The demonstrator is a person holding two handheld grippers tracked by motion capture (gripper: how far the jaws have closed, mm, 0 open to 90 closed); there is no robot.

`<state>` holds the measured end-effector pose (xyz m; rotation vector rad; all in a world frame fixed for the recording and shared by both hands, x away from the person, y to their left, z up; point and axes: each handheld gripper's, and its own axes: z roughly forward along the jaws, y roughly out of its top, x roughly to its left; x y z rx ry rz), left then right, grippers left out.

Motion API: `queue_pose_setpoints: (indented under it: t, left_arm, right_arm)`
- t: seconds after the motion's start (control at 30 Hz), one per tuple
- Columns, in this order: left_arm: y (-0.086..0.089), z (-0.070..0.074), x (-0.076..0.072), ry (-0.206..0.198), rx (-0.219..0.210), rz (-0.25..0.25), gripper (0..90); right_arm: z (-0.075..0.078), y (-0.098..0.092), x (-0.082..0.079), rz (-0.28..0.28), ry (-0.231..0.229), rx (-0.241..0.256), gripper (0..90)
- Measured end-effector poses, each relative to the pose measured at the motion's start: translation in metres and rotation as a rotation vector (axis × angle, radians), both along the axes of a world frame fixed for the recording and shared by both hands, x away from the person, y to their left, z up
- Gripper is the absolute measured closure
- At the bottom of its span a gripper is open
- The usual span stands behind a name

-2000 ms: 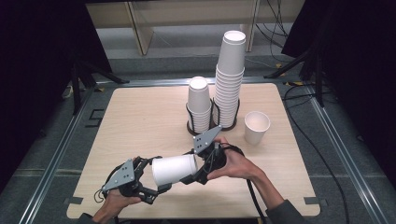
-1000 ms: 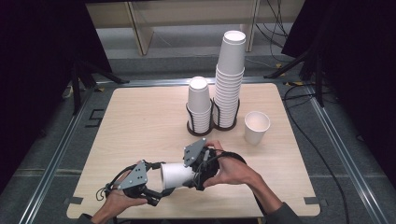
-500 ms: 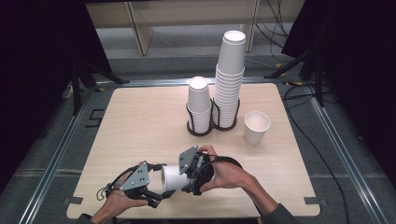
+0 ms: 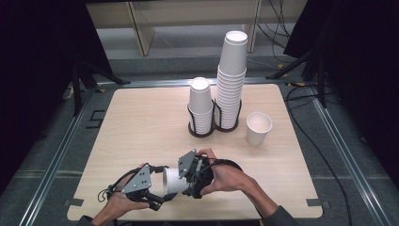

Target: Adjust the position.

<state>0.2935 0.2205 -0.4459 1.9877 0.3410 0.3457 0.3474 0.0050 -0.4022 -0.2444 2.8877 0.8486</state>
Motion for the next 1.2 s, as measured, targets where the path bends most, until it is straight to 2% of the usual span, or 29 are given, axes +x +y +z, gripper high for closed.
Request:
queue_pose_setpoints:
  t: [0.1, 0.17, 0.2, 0.3, 0.33, 0.37, 0.4, 0.43, 0.47, 0.57, 0.67, 0.7, 0.77, 0.8, 0.83, 0.87, 0.97, 1.03, 1.13, 1.17, 1.2]
  left_arm:
    - [-0.001, 0.0, 0.0, 0.0, -0.003, -0.002, 13.6]
    - [-0.001, 0.0, 0.0, -0.006, 0.0, -0.004, 13.6]
    - [-0.001, 0.0, 0.0, -0.006, 0.0, -0.005, 13.6]
    - [-0.001, 0.0, -0.001, -0.009, -0.01, -0.006, 13.6]
    - [-0.001, 0.0, -0.001, -0.011, -0.017, -0.006, 13.6]
    - [-0.001, 0.0, 0.0, -0.013, -0.02, -0.015, 13.7]
    - [-0.002, 0.0, 0.0, -0.015, -0.025, -0.016, 13.6]
    - [-0.002, 0.0, 0.0, -0.018, -0.018, -0.014, 13.6]
    - [-0.001, 0.0, -0.001, -0.014, -0.006, -0.013, 13.6]
    - [0.0, 0.0, 0.001, -0.007, -0.018, -0.013, 12.9]
    - [0.0, -0.001, 0.002, 0.011, -0.066, 0.001, 10.1]
    - [0.001, -0.002, 0.002, 0.016, -0.088, 0.007, 9.5]
    - [0.003, -0.001, 0.003, 0.026, -0.095, 0.016, 8.7]
    - [0.003, -0.002, 0.003, 0.028, -0.115, 0.012, 9.1]
    - [0.003, -0.002, 0.003, 0.03, -0.129, 0.013, 9.1]
    - [0.004, -0.001, 0.004, 0.026, -0.135, 0.015, 9.1]
    - [0.008, 0.001, 0.004, 0.02, -0.18, 0.036, 9.4]
    - [0.015, 0.004, 0.005, 0.01, -0.195, 0.046, 13.1]
    - [0.021, 0.006, 0.007, 0.013, -0.25, 0.094, 14.5]
    - [0.021, 0.005, 0.008, 0.018, -0.273, 0.098, 14.4]
    - [0.023, 0.006, 0.009, 0.028, -0.28, 0.111, 14.4]
  right_arm:
    - [-0.002, 0.003, 0.0, 0.008, -0.009, -0.002, 19.2]
    - [-0.004, 0.004, -0.001, 0.011, -0.003, -0.008, 19.1]
    - [-0.005, 0.005, -0.002, -0.008, 0.015, -0.016, 19.1]
    - [-0.007, 0.006, -0.001, -0.003, 0.017, -0.013, 19.3]
    - [-0.007, 0.006, 0.0, -0.006, 0.011, -0.012, 19.6]
    - [-0.007, 0.007, 0.002, 0.027, -0.019, 0.004, 19.8]
    - [-0.007, 0.007, 0.0, 0.01, 0.009, -0.001, 20.4]
    - [-0.009, 0.007, 0.0, 0.004, 0.017, -0.007, 20.6]
    - [-0.008, 0.008, 0.0, 0.017, 0.007, -0.005, 21.1]
    - [-0.008, 0.008, 0.0, 0.026, 0.001, -0.002, 21.8]
    - [-0.007, 0.006, 0.0, 0.022, 0.003, 0.018, 21.4]
    - [-0.007, 0.006, 0.001, 0.015, 0.021, 0.02, 21.4]
    - [-0.006, 0.004, 0.002, 0.003, 0.038, 0.037, 21.6]
    - [-0.006, 0.004, 0.002, 0.009, 0.028, 0.042, 21.6]
    - [-0.007, 0.003, 0.003, 0.007, 0.038, 0.049, 21.7]
    - [-0.007, 0.001, 0.003, -0.006, 0.079, 0.064, 21.7]
    - [-0.008, -0.003, 0.008, -0.011, 0.091, 0.088, 21.7]
    - [-0.008, -0.008, 0.01, -0.043, 0.094, 0.092, 21.5]
    - [-0.01, -0.018, 0.019, -0.096, 0.109, 0.155, 21.3]
    - [-0.009, -0.023, 0.021, -0.136, 0.121, 0.193, 21.3]
    - [-0.01, -0.026, 0.023, -0.153, 0.129, 0.218, 21.3]
